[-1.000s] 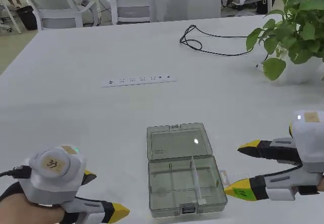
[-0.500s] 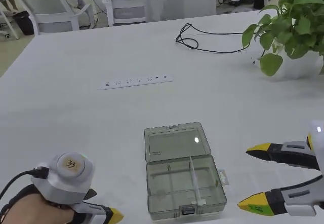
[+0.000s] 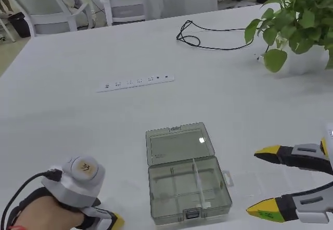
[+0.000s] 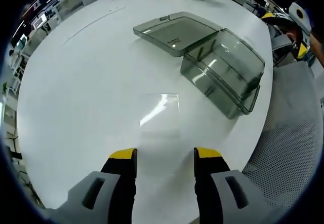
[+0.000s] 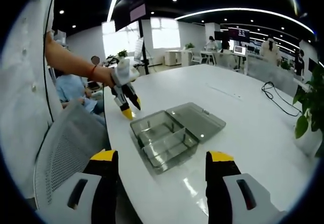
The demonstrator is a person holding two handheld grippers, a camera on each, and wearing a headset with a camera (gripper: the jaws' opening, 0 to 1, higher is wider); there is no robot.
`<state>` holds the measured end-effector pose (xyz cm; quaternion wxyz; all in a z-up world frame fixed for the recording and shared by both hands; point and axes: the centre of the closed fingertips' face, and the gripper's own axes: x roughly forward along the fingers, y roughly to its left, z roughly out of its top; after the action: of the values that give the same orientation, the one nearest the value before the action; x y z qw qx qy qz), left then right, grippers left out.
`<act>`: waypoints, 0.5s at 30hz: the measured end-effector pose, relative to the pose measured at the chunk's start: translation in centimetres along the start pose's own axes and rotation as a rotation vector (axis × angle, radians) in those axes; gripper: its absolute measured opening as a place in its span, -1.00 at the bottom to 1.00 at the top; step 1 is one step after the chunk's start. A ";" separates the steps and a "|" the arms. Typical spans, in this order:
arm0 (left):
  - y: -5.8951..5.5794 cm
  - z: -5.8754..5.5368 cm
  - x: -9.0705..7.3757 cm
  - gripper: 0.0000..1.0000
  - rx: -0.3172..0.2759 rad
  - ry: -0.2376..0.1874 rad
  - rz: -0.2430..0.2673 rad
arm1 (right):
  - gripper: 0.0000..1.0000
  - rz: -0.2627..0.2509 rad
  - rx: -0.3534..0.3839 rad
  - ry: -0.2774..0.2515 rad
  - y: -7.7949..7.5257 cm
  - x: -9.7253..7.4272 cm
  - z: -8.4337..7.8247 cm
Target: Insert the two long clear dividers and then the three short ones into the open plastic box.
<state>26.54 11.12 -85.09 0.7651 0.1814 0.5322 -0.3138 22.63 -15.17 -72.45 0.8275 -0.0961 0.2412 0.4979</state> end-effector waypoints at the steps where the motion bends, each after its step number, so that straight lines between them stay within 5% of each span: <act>1: 0.1 0.0 0.0 -0.15 0.007 0.005 0.006 | 0.43 -0.001 0.001 -0.003 0.0 0.0 0.0; 15: 0.4 -0.1 0.0 -0.36 0.026 0.031 0.044 | 0.41 -0.008 0.005 0.005 0.0 -0.2 -0.7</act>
<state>26.71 11.47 -85.18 0.7611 0.2079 0.5356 -0.3010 22.35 -15.61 -72.97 0.8292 -0.0964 0.2441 0.4936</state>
